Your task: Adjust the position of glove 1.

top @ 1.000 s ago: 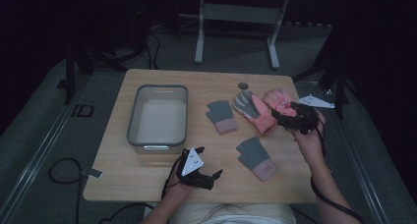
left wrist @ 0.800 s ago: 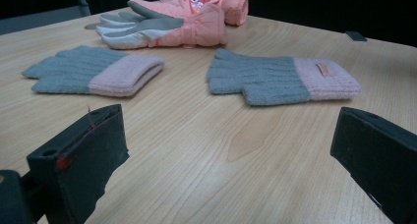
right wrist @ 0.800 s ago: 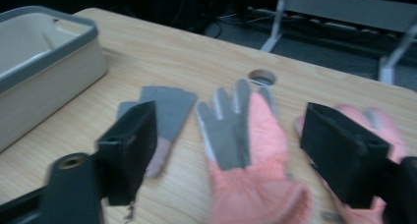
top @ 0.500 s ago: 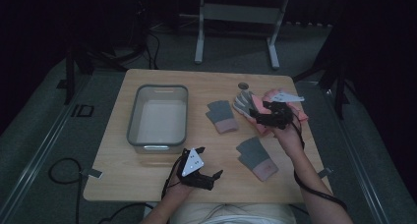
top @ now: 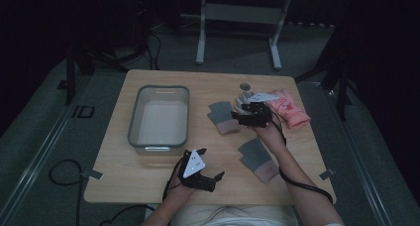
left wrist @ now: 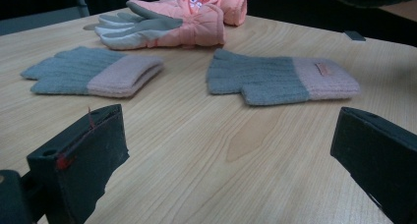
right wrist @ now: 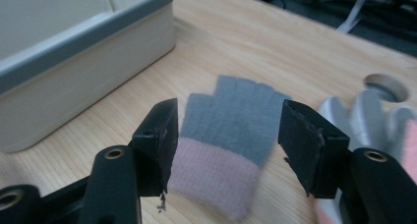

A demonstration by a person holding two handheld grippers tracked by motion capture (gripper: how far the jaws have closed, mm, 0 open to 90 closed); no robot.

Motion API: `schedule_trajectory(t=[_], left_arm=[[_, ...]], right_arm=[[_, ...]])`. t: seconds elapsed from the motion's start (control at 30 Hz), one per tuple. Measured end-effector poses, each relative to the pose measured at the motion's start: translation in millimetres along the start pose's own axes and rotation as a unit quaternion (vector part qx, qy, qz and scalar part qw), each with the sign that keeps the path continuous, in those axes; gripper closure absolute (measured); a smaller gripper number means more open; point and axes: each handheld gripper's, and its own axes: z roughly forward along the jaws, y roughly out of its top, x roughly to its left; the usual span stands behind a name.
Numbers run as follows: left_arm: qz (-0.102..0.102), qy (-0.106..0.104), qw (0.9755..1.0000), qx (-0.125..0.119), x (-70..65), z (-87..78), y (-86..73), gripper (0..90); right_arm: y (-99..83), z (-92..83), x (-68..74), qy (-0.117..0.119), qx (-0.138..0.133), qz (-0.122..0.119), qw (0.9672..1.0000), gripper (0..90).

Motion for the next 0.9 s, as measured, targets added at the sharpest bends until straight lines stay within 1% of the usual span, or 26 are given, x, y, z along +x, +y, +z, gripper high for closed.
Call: schedule_trajectory(t=[0.03, 0.07, 0.1, 0.13, 0.2, 0.23, 0.27, 0.33, 0.4, 0.43, 0.47, 0.5, 0.57, 0.63, 0.67, 0.7, 0.77, 0.83, 0.9], left_arm=[[0.000, 0.000, 1.0000, 0.000, 0.0, 0.0, 0.0, 0.2], [0.001, 0.000, 1.0000, -0.001, -0.3, 0.0, 0.0, 0.2], [0.001, 0.000, 1.0000, -0.001, -0.3, 0.0, 0.0, 0.2], [0.001, 0.000, 1.0000, -0.001, -0.2, 0.0, 0.0, 0.2], [0.000, 0.000, 1.0000, 0.000, 0.1, 0.1, 0.0, 0.2], [0.000, 0.000, 1.0000, 0.000, 0.1, 0.1, 0.0, 0.2], [0.000, -0.001, 1.0000, 0.000, 0.1, 0.2, 0.1, 0.2], [0.000, -0.001, 1.0000, 0.000, -0.1, 0.2, 0.1, 0.2], [0.001, 0.000, 1.0000, -0.001, -0.4, 0.1, 0.0, 0.2], [0.001, 0.000, 1.0000, -0.001, -0.4, 0.1, 0.0, 0.2], [0.001, 0.000, 1.0000, -0.001, -0.4, 0.1, 0.0, 0.2], [0.001, 0.000, 1.0000, -0.001, -0.7, 0.1, 0.0, 0.2], [0.000, 0.000, 1.0000, -0.001, -0.5, 0.1, -0.1, 0.2], [0.000, 0.000, 1.0000, -0.001, -0.6, 0.0, -0.1, 0.2], [0.000, 0.000, 1.0000, -0.001, -0.7, -0.1, -0.1, 0.2], [0.000, 0.000, 1.0000, -0.002, -0.8, -0.2, -0.1, 0.2], [0.002, 0.003, 1.0000, -0.005, -1.0, -1.0, -0.5, 0.2], [0.010, 0.007, 0.9999, -0.009, -1.9, -2.3, -0.4, 0.2], [0.007, 0.009, 0.9999, -0.011, -1.1, -2.5, -0.5, 0.2]], right_arm=[[0.0, 0.0, 0.0, 0.000, 0.000, 0.000, 1.0000, 43.6], [0.2, 4.6, 0.5, 0.008, 0.005, -0.001, 1.0000, 44.6], [0.2, 4.6, 0.5, 0.008, 0.005, -0.001, 1.0000, 44.6], [0.8, 17.6, 1.5, 0.012, 0.027, -0.002, 0.9995, 50.7], [0.6, 23.4, 2.0, 0.016, 0.034, -0.005, 0.9993, 53.2], [0.6, 23.4, 2.0, 0.016, 0.034, -0.005, 0.9993, 53.2], [0.3, 32.2, 1.2, 0.024, 0.047, -0.007, 0.9986, 53.7], [-0.1, 39.4, -0.7, 0.024, 0.056, -0.005, 0.9981, 54.3], [-0.1, 47.1, -4.3, 0.029, 0.063, -0.001, 0.9976, 56.4], [-0.1, 47.1, -4.3, 0.029, 0.063, -0.001, 0.9976, 56.4], [0.3, 50.7, -5.5, 0.029, 0.066, -0.001, 0.9974, 56.4], [1.5, 58.3, -6.6, 0.021, 0.075, -0.011, 0.9969, 58.4], [2.4, 65.1, -7.1, 0.021, 0.082, -0.015, 0.9963, 59.0], [2.5, 70.4, -6.4, 0.007, 0.089, -0.028, 0.9956, 62.9], [2.2, 74.2, -6.8, 0.008, 0.093, -0.032, 0.9951, 63.5], [1.8, 76.5, -7.2, 0.008, 0.094, -0.032, 0.9950, 64.5], [0.3, 82.5, -9.4, 0.011, 0.105, -0.032, 0.9939, 66.4], [-1.7, 87.1, -11.1, 0.015, 0.114, -0.024, 0.9931, 66.5], [-4.3, 91.4, -13.1, 0.015, 0.122, -0.022, 0.9922, 68.0]])
